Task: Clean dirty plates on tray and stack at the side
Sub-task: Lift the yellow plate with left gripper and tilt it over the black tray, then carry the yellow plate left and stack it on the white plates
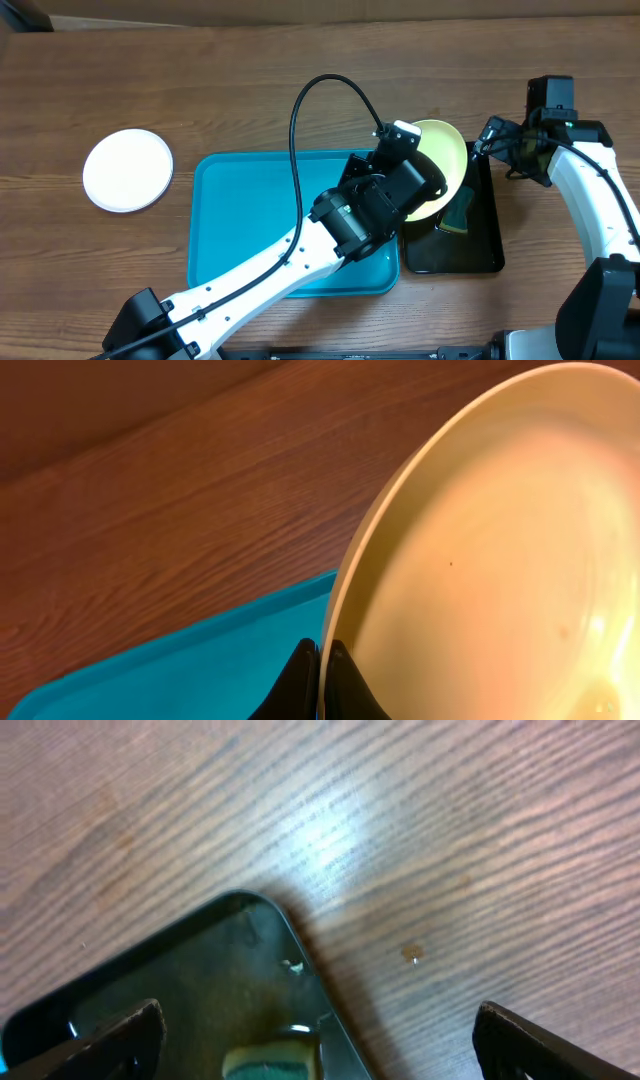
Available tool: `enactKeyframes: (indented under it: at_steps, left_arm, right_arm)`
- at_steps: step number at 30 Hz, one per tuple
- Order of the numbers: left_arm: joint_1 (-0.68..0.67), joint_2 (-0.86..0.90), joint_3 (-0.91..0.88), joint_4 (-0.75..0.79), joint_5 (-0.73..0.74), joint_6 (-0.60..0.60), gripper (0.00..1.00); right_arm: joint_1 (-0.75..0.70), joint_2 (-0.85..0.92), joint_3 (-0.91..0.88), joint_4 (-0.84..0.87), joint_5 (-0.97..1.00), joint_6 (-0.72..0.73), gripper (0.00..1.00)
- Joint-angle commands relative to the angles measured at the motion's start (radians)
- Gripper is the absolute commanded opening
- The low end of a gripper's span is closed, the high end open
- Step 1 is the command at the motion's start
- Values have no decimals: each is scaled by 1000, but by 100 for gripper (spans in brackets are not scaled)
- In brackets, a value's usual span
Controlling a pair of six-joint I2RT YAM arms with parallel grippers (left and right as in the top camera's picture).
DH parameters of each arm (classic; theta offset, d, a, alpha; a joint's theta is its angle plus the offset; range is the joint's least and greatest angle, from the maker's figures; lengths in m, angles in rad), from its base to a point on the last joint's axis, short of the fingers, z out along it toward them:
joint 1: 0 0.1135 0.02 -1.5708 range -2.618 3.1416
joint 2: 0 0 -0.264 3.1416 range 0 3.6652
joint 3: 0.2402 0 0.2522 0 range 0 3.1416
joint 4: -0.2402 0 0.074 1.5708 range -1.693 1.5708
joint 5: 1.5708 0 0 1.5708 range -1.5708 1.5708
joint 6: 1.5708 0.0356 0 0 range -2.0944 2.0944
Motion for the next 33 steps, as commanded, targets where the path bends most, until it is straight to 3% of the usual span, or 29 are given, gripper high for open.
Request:
enactKeyframes:
  at_steps: [1,13,23,29,33]
  left_arm:
    - [-40,6,22,10,-49,77,4]
    - [-195,7,22,61,-317,244,4]
    - [-233,29,22,210,-404,493,4]
    - [-293,65,22,362,-477,728,4]
    - [-338,71,22,388,-476,763,4]
  right_arm:
    - [-34,2,21,27,10,10,100]
    - [-264,2,21,35,-102,24,100]
    - [-278,2,21,35,-102,24,100]
    - [-278,2,21,35,-102,24,100]
    - [-278,2,21,35,-102,24,100]
